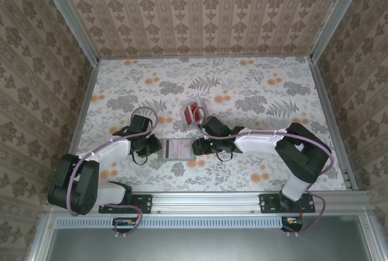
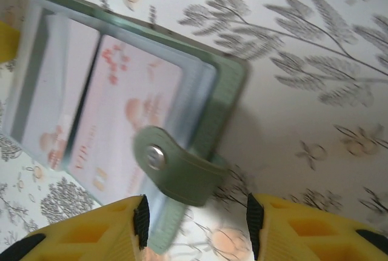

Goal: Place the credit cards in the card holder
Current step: Move the card holder to the center of the table.

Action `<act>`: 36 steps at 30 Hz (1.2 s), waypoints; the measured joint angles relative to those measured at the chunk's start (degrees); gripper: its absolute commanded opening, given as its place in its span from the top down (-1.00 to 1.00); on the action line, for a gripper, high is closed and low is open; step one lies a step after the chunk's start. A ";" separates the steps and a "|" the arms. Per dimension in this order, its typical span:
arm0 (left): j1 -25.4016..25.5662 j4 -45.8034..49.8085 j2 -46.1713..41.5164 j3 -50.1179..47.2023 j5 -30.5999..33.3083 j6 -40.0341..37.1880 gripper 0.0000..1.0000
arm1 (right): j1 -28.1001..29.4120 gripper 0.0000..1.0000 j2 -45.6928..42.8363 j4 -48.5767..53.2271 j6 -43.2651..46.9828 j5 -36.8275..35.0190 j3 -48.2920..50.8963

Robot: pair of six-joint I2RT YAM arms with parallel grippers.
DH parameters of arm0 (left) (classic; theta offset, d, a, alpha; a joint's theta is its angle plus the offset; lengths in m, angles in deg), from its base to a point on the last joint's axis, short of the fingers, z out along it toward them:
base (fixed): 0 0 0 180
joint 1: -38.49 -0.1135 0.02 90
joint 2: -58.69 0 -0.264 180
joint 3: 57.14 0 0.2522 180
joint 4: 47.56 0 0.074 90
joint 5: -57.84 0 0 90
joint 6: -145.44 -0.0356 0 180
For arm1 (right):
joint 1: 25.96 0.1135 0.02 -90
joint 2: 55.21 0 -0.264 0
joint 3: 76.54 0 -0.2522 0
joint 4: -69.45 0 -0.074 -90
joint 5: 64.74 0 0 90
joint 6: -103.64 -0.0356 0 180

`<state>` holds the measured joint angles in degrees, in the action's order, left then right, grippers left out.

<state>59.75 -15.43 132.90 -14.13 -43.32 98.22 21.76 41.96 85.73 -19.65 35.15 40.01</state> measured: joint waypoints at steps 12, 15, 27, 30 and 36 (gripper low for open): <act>1.99 -0.28 0.07 0.09 2.49 1.66 0.62 | -0.33 0.66 3.32 0.94 0.02 -6.03 -2.86; 3.08 -0.39 0.26 0.13 3.65 2.29 0.62 | -1.55 0.71 3.28 0.96 0.15 -6.78 -2.67; 9.16 1.77 3.82 3.45 11.04 4.61 0.63 | -8.63 0.27 -1.49 5.05 3.56 -7.10 0.42; 9.49 3.13 5.03 4.79 11.39 4.63 0.63 | -8.68 0.20 -3.32 6.32 3.52 -6.64 0.42; 9.77 3.58 5.18 5.18 11.52 4.63 0.63 | -8.17 0.15 -9.53 7.80 2.86 -4.00 0.17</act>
<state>69.52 -11.85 138.08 -8.95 -31.80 102.86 13.59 32.43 93.54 -16.79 31.15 40.18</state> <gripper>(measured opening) 0.187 0.421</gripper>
